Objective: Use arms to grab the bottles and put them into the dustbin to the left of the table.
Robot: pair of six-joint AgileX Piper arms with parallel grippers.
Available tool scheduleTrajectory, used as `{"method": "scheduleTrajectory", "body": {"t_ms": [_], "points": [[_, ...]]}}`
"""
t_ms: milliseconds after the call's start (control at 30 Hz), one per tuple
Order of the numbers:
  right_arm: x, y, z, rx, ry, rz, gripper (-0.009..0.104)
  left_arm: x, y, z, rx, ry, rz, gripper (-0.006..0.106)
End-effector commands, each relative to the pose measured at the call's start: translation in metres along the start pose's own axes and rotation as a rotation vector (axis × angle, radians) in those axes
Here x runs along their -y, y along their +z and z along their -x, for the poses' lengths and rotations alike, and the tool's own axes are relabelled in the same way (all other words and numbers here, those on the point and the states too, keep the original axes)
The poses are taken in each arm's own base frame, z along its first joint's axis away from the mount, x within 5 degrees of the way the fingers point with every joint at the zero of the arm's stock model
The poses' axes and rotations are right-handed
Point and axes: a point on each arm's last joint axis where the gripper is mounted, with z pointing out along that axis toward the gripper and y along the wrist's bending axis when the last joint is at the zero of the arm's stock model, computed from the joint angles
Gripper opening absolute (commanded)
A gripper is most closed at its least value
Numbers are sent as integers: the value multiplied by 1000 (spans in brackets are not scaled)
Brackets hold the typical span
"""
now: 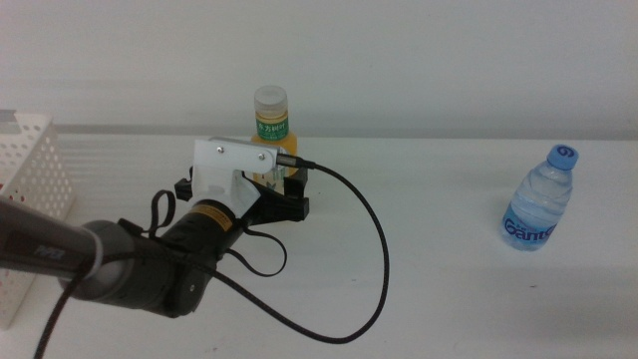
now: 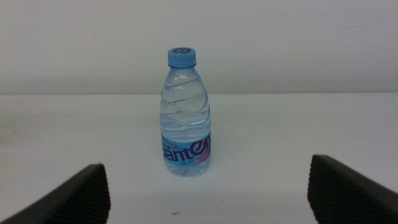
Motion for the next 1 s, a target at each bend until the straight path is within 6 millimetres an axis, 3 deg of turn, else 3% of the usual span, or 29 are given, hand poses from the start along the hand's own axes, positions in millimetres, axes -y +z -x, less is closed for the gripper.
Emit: {"method": "scheduleTrajectory", "body": {"t_ms": [0,467,867,967], "points": [[0,1,-12,7,-11,-8,85,4,5,-2,9,-12,-6,94],[0,1,-12,7,-11,-8,85,-5,41,-21,26,-42,64,94],[0,1,-12,7,-11,-8,85,-17,69,-22,50,33,86,94],[0,1,-12,7,-11,-8,85,-18,71,-21,52,78,79,86]]}}
